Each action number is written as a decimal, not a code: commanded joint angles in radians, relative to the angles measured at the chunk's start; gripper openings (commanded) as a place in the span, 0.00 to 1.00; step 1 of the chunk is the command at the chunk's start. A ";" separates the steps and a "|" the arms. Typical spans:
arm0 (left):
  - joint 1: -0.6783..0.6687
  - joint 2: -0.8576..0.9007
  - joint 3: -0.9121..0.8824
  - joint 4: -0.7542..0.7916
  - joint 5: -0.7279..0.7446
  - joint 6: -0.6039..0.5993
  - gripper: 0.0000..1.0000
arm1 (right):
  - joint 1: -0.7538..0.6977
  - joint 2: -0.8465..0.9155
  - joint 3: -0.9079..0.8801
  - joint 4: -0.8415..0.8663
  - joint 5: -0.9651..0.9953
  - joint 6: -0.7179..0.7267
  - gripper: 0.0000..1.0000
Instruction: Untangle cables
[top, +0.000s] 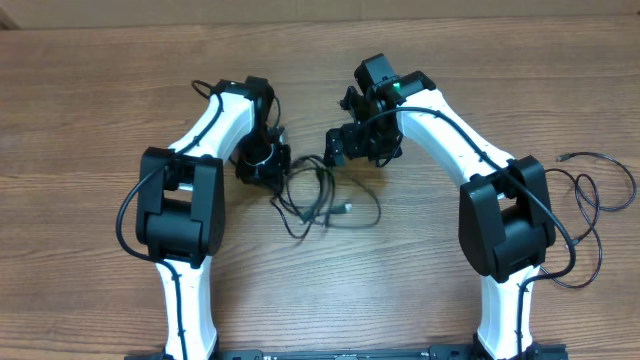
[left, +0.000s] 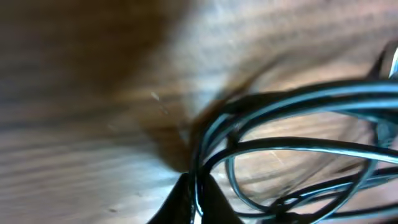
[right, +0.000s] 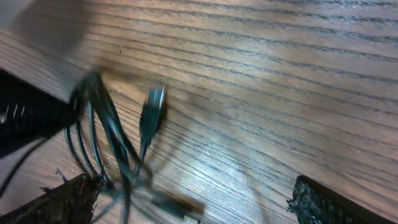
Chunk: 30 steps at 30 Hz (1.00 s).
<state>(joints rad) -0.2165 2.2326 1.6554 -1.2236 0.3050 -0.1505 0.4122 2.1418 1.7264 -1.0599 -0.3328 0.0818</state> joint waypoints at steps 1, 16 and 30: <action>-0.008 0.017 -0.004 -0.053 0.136 -0.014 0.04 | -0.003 -0.030 -0.005 -0.005 0.026 0.000 1.00; -0.005 -0.038 0.007 -0.031 0.117 0.106 0.04 | 0.000 -0.030 -0.005 -0.077 -0.035 -0.072 0.75; 0.055 -0.057 0.049 0.089 0.232 0.389 0.04 | 0.000 -0.030 -0.041 -0.074 -0.030 -0.121 0.46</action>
<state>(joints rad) -0.1802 2.2230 1.6783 -1.1542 0.4854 0.1093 0.4126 2.1418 1.7195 -1.1416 -0.3607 -0.0071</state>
